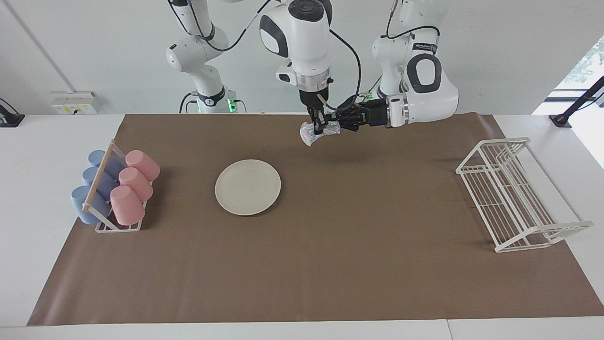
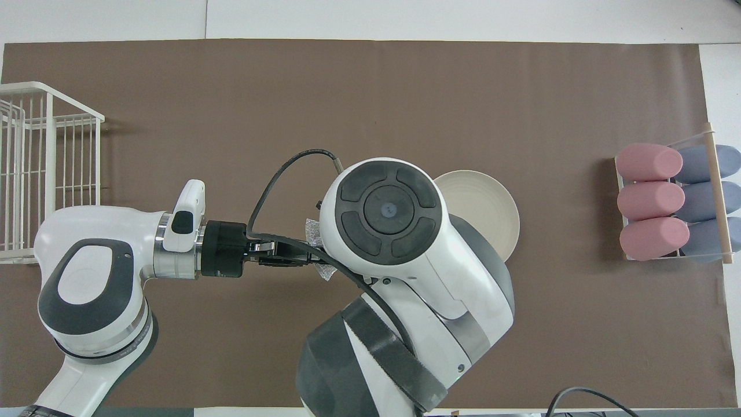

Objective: Wipe plate with sponge
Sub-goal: 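Grasp the scrubber held by the right gripper with the left gripper, then release the scrubber with the right gripper while the left gripper carries it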

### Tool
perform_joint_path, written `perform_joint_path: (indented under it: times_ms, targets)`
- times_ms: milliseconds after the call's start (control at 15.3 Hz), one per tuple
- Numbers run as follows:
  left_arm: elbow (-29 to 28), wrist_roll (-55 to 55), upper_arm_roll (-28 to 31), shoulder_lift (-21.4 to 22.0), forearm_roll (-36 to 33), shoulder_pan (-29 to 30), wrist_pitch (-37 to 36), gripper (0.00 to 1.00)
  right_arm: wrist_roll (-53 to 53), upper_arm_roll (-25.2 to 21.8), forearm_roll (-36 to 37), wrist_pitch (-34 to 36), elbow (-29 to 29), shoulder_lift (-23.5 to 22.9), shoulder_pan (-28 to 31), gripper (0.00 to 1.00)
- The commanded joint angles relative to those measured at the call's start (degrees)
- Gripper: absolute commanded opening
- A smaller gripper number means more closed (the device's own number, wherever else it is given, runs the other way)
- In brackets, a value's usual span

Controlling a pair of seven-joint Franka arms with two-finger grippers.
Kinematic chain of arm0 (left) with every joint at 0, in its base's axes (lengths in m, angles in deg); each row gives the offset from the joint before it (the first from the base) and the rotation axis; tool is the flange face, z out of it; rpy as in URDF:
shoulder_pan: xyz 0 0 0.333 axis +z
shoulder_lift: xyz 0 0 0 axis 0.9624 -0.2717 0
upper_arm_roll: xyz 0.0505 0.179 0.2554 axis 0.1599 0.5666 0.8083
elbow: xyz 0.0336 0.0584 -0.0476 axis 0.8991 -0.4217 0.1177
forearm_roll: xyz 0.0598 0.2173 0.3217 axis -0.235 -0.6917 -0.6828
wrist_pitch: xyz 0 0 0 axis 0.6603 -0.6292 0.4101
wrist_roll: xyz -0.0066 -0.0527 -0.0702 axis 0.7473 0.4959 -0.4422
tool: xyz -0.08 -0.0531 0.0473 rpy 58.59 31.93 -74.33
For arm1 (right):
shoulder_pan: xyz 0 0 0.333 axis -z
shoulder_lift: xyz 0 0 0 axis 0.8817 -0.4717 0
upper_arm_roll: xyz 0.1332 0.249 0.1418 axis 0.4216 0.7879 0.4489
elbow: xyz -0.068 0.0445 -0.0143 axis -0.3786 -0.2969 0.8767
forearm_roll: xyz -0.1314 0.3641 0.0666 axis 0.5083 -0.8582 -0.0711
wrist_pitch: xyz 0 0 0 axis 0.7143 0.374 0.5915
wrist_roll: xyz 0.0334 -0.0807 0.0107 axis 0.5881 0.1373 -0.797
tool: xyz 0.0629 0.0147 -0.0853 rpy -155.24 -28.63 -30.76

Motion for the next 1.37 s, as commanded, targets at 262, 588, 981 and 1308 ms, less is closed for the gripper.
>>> perform_joint_path:
  times_ms: [262,588,981,1308]
  targets:
    - [-0.81,1.11,0.36,1.32,0.45,-0.05,0.18,0.0,-0.47,0.36,1.11,-0.92,0.1,-0.37,0.66,1.0]
    - [-0.2,3.47,0.54,1.32,-3.91,2.13,0.27,0.0,-23.98,0.01,3.04,2.41,1.77,1.2,4.69,1.0]
    - [6.91,16.63,0.54,0.97,-21.74,5.04,0.53,0.0,-57.29,-0.17,3.13,5.23,3.09,4.89,15.33,1.0]
    - [15.52,31.14,0.45,0.53,-46.69,4.87,-0.86,0.0,-81.03,-0.17,4.0,7.42,10.11,13.15,25.34,1.0]
